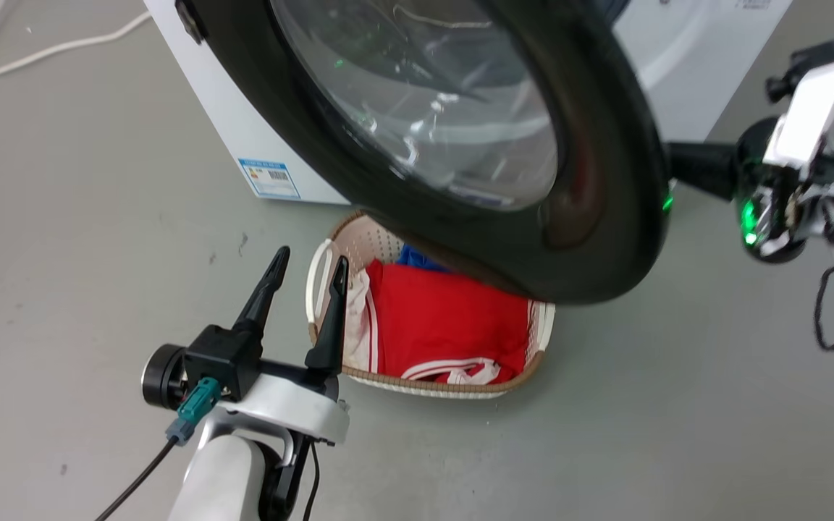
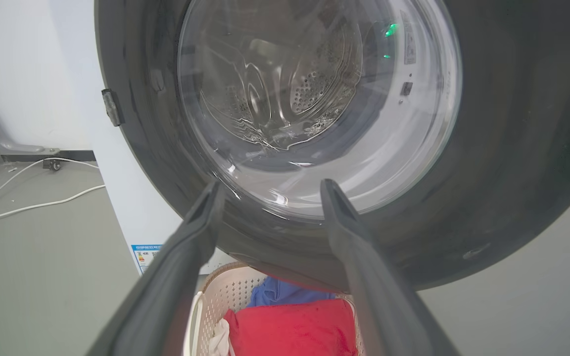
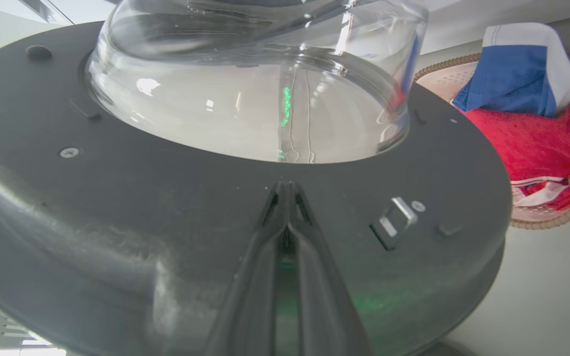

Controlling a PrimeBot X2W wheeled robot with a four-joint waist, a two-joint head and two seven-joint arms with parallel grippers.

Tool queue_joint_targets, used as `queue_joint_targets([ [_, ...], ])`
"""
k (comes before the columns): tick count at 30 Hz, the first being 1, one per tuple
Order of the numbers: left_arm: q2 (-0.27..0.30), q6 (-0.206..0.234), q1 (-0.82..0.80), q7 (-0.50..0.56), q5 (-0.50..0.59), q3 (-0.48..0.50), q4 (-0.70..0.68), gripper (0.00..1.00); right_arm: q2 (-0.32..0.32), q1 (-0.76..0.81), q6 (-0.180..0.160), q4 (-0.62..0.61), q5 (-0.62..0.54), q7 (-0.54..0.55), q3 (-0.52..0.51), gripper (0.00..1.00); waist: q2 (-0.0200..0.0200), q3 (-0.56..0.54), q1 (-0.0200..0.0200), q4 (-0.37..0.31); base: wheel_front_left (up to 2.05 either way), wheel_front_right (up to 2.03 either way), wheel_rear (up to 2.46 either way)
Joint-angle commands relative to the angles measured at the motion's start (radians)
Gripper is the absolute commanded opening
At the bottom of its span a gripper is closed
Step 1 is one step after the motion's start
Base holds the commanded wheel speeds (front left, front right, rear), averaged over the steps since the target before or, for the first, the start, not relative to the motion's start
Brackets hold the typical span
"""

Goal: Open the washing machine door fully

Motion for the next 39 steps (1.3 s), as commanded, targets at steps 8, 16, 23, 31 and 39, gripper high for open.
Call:
queue_joint_targets([
  [8,0.0,-0.011,0.049,-0.002,-0.005,-0.018,0.016,1.0,0.021,0.151,0.0,-0.128,0.052,0.022,0.048,0.0,0.0,-0.084,0.0001,0.021,0.0,0.0,0.0],
  [16,0.0,-0.016,0.076,-0.002,-0.025,-0.054,0.028,1.0,0.017,0.259,0.0,-0.249,0.118,0.007,0.109,0.0,0.0,-0.131,0.0001,0.049,0.0,0.0,0.0],
  [23,0.0,-0.017,0.081,-0.002,-0.027,-0.071,0.036,1.0,-0.008,0.31,0.0,-0.345,0.173,-0.046,0.178,0.0,0.0,-0.144,0.0001,0.06,0.0,0.0,0.0],
  [31,0.0,-0.019,0.088,-0.002,-0.031,-0.071,0.043,1.0,-0.054,0.332,0.0,-0.448,0.223,-0.169,0.234,0.0,0.0,-0.159,0.0001,0.047,0.0,0.0,0.0],
  [39,0.0,-0.018,0.093,-0.002,-0.025,-0.059,0.053,1.0,-0.098,0.392,0.0,-0.546,0.187,-0.436,0.198,0.0,0.0,-0.188,0.0001,0.017,0.0,0.0,0.0],
])
